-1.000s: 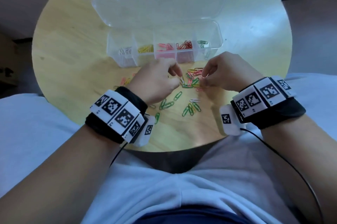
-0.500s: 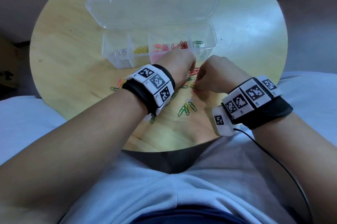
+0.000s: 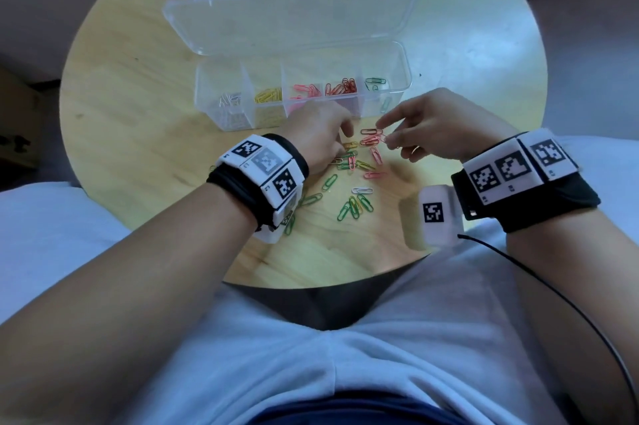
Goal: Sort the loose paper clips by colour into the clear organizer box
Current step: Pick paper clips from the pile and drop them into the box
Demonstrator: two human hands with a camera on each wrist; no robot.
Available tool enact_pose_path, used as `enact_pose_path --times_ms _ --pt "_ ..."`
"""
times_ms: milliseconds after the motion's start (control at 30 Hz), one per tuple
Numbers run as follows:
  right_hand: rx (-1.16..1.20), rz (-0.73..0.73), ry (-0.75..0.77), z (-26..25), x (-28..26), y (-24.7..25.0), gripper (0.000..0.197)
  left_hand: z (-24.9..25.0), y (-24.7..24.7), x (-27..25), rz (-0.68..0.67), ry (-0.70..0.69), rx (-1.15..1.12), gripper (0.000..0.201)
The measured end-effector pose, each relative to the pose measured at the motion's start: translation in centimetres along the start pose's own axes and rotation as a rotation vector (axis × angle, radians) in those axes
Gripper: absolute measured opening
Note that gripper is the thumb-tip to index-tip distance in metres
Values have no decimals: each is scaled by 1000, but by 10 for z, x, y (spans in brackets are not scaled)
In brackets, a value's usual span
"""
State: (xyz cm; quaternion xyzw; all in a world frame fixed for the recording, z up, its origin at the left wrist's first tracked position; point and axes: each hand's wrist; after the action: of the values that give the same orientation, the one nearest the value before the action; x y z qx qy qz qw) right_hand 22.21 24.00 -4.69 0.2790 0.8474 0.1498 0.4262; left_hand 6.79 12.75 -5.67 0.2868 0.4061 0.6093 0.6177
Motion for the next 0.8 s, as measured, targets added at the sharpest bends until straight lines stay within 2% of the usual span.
enact_pose_path --times_ms 167,433,600,733,800 --pt "82 -70 -15 -2 0 -2 22 0 7 -13 96 21 -154 26" --pt "210 -61 -86 -8 2 -12 22 2 5 -32 165 87 -570 20" --pt "152 2 -109 -9 6 -15 21 2 3 -34 182 145 -520 16" --pt "-66 137 -38 -13 5 -21 17 8 5 -32 195 135 -508 29" --pt "-184 203 26 -12 4 -23 12 12 2 -30 166 114 -449 25"
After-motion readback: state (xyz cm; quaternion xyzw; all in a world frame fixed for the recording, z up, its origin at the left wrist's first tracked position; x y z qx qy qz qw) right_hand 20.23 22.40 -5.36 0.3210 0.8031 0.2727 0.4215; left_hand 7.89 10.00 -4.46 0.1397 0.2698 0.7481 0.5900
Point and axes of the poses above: each hand's wrist, its own x-axis towards the middle knuckle, its own y-axis out of the back of the hand, z = x × y, and after that the axes turned 15 degrees about -y, right-handed
